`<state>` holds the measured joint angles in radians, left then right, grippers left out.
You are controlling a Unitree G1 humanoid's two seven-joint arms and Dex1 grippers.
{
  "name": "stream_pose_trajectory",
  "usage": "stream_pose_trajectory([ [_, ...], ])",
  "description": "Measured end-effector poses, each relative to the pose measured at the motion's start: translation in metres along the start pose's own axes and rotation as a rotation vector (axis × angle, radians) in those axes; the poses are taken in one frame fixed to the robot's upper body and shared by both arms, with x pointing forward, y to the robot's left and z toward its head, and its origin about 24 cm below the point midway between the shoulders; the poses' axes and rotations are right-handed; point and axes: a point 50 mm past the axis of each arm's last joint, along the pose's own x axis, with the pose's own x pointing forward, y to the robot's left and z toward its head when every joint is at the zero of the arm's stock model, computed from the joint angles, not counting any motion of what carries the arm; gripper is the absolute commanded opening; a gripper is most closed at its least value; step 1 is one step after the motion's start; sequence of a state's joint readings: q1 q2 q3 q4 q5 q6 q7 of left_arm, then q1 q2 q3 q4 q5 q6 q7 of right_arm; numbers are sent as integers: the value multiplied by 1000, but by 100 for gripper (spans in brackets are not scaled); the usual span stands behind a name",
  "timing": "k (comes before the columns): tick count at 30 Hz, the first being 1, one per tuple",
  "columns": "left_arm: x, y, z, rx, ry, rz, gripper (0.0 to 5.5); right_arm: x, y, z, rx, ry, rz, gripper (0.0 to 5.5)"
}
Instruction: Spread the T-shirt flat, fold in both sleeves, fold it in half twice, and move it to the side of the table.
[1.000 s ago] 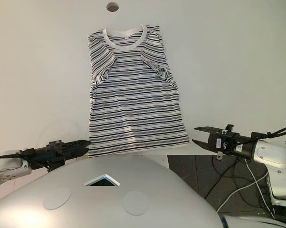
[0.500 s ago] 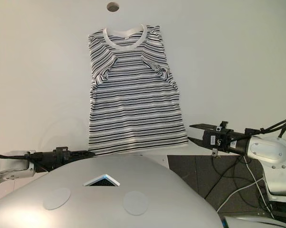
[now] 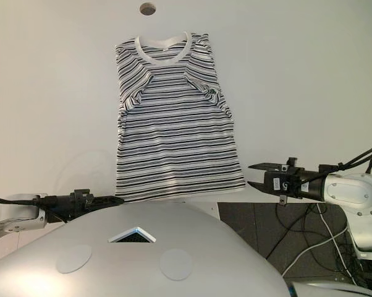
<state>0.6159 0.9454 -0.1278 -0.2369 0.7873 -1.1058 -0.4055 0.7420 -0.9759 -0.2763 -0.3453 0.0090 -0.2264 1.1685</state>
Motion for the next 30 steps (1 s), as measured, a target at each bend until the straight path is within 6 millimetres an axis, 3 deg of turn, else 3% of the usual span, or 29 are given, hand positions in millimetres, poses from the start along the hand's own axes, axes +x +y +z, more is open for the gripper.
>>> stream_pose_trajectory([
  [19, 2, -14, -3, 4, -21, 89, 4, 24, 7, 21, -149, -9, 123, 199],
  [30, 2, -16, -4, 6, -33, 106, 0, 25, 3, 21, -147, 12, 119, 2],
])
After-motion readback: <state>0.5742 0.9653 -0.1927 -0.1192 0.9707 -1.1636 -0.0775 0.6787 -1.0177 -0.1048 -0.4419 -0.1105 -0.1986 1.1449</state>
